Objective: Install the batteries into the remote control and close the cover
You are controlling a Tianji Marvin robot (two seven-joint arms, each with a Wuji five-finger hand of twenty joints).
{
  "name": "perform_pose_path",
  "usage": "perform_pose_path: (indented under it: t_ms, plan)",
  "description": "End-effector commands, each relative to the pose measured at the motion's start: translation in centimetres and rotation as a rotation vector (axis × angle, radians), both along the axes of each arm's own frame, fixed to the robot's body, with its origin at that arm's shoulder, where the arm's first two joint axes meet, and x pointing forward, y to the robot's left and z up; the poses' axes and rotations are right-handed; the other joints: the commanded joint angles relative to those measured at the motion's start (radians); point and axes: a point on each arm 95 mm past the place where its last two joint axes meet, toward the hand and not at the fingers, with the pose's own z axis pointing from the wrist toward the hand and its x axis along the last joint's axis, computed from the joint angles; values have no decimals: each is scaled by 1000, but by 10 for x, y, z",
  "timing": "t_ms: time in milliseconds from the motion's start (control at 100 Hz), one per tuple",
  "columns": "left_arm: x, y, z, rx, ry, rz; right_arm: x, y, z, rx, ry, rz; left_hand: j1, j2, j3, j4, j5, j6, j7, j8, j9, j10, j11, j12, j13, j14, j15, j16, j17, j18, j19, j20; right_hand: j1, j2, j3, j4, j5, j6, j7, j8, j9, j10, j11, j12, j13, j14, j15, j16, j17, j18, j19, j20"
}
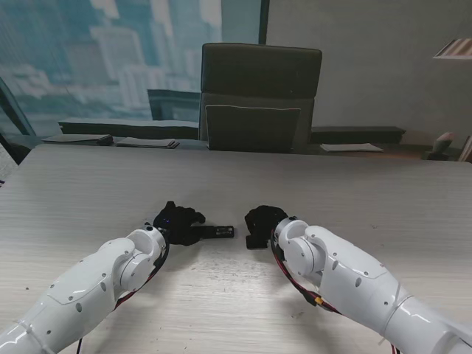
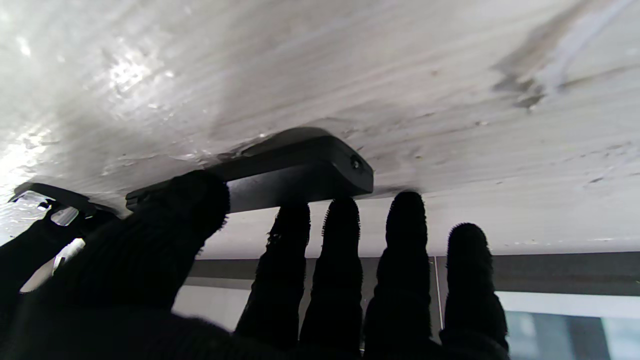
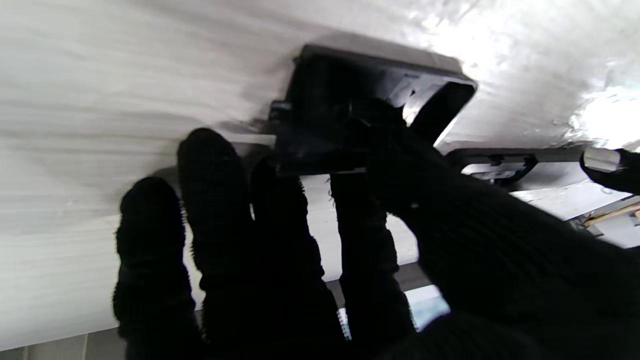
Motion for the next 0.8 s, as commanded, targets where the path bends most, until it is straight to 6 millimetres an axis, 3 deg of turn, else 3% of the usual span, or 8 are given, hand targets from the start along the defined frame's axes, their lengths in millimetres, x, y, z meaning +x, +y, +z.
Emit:
perform_pose_path:
  t_ms: [0, 160, 350, 540, 570, 590, 610, 790]
  plan:
    - [-3, 0, -6, 8, 27, 1, -23, -6, -33, -46, 87, -12, -29, 33, -21, 25, -12, 21, -7, -10, -7, 13, 3, -9, -9, -5, 1, -3, -19, -3, -8, -11, -11, 9, 51, 46, 16, -18, -56, -41, -20, -14, -157, -59, -4, -8, -99, -81, 11, 11, -46, -53]
    - [-3, 0, -6, 8, 27, 1, -26, -8, -28, -64, 46, -70, -27, 35, -24, 25, -10, 21, -6, -9, -7, 12, 3, -9, -9, -4, 1, -3, -19, -3, -9, -11, -30, -18, 73, 48, 66, -7, -47, -40, 29, 1, -151, -52, 37, 13, -67, -85, 42, 39, -9, -54]
    - [-3, 0, -6, 6, 24, -3, -30, -12, -25, -69, 77, -122, -26, 34, -25, 25, -8, 16, -4, -8, -5, 12, 5, -9, -9, -5, 1, -3, -18, -2, -8, -11, -117, 122, 4, 80, 169, 18, -99, -28, 82, 25, -173, -51, 56, 62, -47, -100, 40, 76, 10, -59]
    - [-2, 0, -7, 8, 27, 0, -34, -15, -24, -64, 84, -164, -24, 37, -28, 25, -10, 24, -6, -9, -6, 14, 4, -9, -10, -3, 1, -3, -20, -3, -9, -11, -198, 269, -46, 161, 279, 47, -226, 83, 120, 37, -198, -49, 64, 94, -45, -104, 32, 103, 6, -60]
    - [-2, -1, -7, 9, 27, -2, -34, -15, -23, -61, 87, -169, -25, 38, -30, 25, -9, 23, -6, -9, -6, 13, 4, -9, -9, -4, 1, -3, -19, -3, -8, -11, -210, 288, -57, 184, 294, 54, -258, 131, 123, 39, -200, -48, 65, 97, -44, -104, 30, 106, 5, -59]
    - [-2, -1, -7, 9, 27, -3, -35, -16, -23, -60, 88, -171, -25, 38, -30, 25, -10, 23, -6, -10, -6, 12, 4, -9, -8, -4, 2, -3, -19, -3, -8, -11, -226, 305, -63, 213, 315, 61, -301, 222, 129, 42, -201, -47, 68, 101, -42, -103, 31, 108, 5, -57]
    - [-2, -1, -7, 10, 27, -4, -35, -16, -22, -58, 88, -171, -25, 37, -30, 26, -8, 15, -5, -9, -5, 12, 4, -9, -7, -6, 2, -3, -19, -3, -8, -11, -237, 312, -69, 219, 324, 63, -311, 246, 134, 42, -200, -47, 70, 103, -41, -103, 32, 111, 5, -57]
    - [-2, -1, -7, 9, 28, -4, -39, -18, -17, -57, 86, -170, -24, 38, -31, 26, -10, 24, -6, -9, -6, 12, 4, -9, -10, -4, 1, -3, -20, -3, -8, -11, -263, 327, -105, 222, 378, 72, -309, 263, 175, 43, -204, -50, 91, 118, -37, -102, 40, 123, 6, -56]
